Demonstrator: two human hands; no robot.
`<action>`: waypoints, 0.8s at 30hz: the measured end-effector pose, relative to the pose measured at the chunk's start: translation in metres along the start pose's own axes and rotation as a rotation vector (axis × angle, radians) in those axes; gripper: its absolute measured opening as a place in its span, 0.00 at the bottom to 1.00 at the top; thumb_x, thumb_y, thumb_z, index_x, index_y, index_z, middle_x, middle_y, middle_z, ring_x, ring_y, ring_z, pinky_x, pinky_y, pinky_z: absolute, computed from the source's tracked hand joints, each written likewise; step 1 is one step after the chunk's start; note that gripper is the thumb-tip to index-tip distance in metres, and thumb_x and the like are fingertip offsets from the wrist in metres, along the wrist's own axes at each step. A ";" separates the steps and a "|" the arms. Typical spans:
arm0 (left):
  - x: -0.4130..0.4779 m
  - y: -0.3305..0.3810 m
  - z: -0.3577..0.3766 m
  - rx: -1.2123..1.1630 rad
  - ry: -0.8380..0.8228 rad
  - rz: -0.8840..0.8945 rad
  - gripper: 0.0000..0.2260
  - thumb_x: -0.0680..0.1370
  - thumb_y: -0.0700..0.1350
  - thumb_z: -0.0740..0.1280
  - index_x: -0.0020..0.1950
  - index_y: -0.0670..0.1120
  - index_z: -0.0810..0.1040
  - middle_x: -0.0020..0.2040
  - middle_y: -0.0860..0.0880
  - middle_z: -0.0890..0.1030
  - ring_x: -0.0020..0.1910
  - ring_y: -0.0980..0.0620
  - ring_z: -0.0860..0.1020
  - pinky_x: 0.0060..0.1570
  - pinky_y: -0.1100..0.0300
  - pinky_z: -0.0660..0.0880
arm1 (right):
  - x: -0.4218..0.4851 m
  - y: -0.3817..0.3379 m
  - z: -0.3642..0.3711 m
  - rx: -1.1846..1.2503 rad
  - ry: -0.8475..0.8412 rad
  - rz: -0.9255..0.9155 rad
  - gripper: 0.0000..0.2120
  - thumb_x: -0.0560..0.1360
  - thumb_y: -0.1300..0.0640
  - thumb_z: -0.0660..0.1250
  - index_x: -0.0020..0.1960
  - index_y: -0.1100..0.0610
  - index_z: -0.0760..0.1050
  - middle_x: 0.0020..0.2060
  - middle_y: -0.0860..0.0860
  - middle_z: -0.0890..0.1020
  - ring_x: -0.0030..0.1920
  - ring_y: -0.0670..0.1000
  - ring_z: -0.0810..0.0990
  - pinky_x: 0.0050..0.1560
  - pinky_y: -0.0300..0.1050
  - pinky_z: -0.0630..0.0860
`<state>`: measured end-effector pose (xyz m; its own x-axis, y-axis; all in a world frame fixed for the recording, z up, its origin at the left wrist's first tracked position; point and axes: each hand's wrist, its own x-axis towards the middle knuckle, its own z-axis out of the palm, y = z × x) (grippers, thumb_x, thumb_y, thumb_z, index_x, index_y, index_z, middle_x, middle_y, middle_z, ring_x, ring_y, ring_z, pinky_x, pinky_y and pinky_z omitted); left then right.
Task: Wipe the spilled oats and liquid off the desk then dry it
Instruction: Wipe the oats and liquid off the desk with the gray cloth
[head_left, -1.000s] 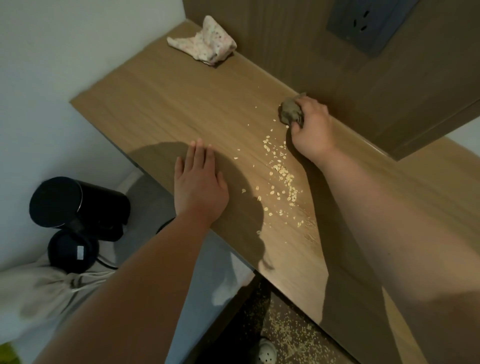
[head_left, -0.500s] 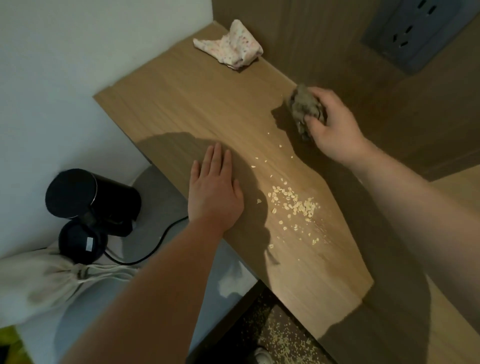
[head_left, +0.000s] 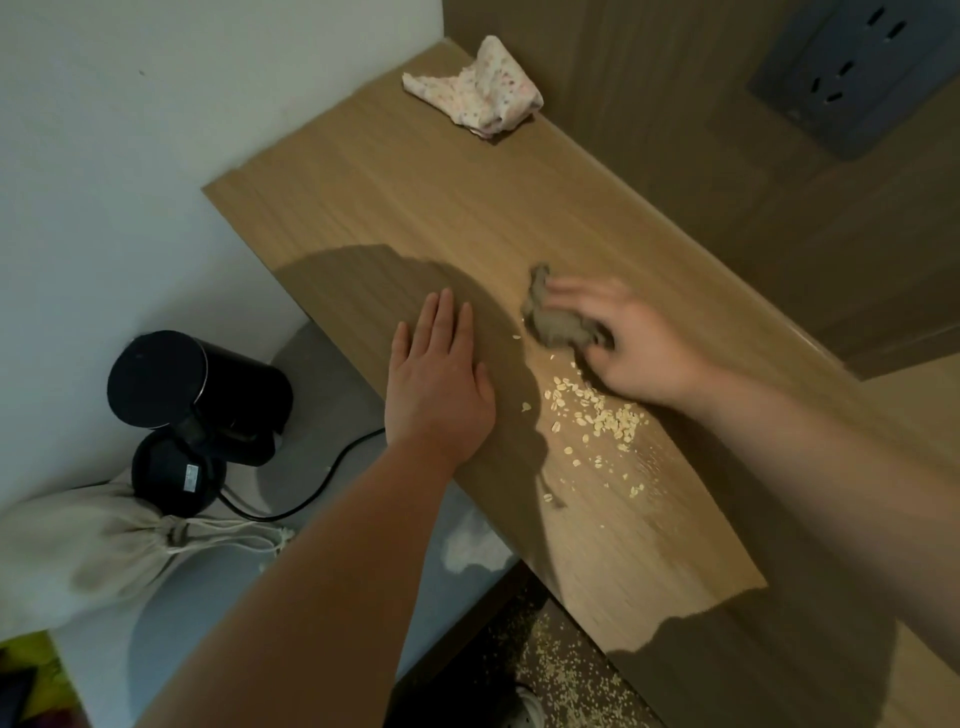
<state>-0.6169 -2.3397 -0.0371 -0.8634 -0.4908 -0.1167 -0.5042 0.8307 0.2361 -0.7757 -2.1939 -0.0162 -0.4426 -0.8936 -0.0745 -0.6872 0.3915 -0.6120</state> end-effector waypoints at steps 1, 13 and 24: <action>0.000 0.000 0.000 0.000 -0.003 0.001 0.27 0.82 0.50 0.49 0.80 0.45 0.47 0.81 0.46 0.45 0.79 0.50 0.41 0.76 0.51 0.39 | -0.020 -0.006 0.006 0.006 -0.047 -0.039 0.30 0.70 0.72 0.62 0.70 0.54 0.72 0.70 0.48 0.71 0.73 0.50 0.65 0.75 0.54 0.61; -0.001 0.001 -0.001 0.002 0.015 -0.006 0.27 0.82 0.50 0.49 0.80 0.45 0.48 0.81 0.47 0.46 0.79 0.50 0.42 0.76 0.51 0.39 | 0.037 0.040 -0.049 -0.146 0.095 0.356 0.28 0.81 0.47 0.61 0.78 0.52 0.59 0.79 0.50 0.56 0.78 0.54 0.52 0.77 0.51 0.49; 0.000 0.000 0.001 0.000 0.020 0.004 0.27 0.82 0.50 0.50 0.80 0.44 0.47 0.81 0.46 0.45 0.79 0.50 0.41 0.76 0.51 0.39 | -0.005 0.033 -0.032 -0.307 -0.032 0.097 0.24 0.79 0.55 0.63 0.74 0.54 0.64 0.73 0.54 0.68 0.72 0.56 0.68 0.73 0.56 0.62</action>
<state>-0.6173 -2.3396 -0.0376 -0.8649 -0.4926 -0.0962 -0.5006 0.8326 0.2369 -0.8141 -2.1694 -0.0106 -0.4991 -0.8537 -0.1488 -0.7868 0.5184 -0.3350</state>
